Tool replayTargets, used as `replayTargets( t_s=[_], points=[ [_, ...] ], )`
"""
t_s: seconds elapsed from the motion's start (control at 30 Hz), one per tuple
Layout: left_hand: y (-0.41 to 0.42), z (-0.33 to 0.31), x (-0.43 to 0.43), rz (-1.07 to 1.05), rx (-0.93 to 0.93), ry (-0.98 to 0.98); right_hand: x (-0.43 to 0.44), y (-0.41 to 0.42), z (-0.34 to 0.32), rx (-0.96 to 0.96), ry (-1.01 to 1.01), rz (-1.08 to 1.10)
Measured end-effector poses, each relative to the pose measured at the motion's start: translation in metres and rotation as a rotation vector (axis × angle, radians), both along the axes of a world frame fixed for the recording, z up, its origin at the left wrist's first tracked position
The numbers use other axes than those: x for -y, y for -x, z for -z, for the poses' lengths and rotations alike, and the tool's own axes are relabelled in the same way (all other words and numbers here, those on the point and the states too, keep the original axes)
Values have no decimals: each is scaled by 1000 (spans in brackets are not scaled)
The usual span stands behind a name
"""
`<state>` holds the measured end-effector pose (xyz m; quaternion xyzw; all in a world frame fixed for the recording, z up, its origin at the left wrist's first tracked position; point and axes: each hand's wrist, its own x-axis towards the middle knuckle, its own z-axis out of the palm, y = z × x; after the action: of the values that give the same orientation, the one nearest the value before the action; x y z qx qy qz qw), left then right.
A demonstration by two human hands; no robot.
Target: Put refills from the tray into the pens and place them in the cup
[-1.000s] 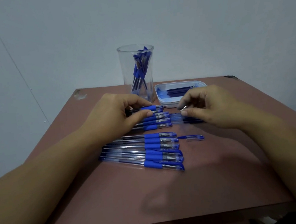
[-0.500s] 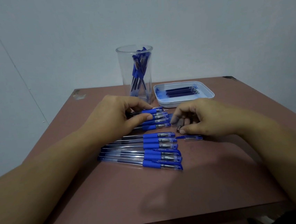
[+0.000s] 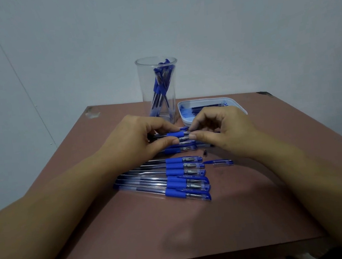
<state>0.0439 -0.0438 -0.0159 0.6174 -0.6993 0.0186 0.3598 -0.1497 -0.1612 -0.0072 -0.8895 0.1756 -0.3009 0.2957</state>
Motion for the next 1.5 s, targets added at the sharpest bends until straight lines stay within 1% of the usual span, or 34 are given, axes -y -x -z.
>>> replayTargets(
  t_s=[0.13, 0.3, 0.43, 0.6, 0.83, 0.93, 1.2, 1.37, 1.5],
  points=[
    [-3, 0, 1, -36, -1, -21, 12, 13, -6, -48, -16, 13],
    [-1, 0, 0, -28, 11, -25, 7, 12, -3, -5, 24, -6],
    [-1, -1, 0, -31, 0, -31, 9, 8, 0, -52, 42, -12],
    [-2, -1, 0, -35, 7, -31, 12, 15, -3, -19, 47, -19],
    [-2, -1, 1, -26, 9, -43, 10, 9, 0, -76, 86, -12],
    [-3, 0, 1, -26, 8, -50, 13, 14, -1, -72, 102, 12],
    [-5, 1, 3, -15, 39, -38, 15, 11, -2, -86, 126, -3],
    [-10, 1, 4, -43, -5, -23, 34, 30, -10, -121, 78, 51],
    [-14, 2, 5, -60, -28, -22, 46, 39, -11, -209, 18, 87]
  ],
)
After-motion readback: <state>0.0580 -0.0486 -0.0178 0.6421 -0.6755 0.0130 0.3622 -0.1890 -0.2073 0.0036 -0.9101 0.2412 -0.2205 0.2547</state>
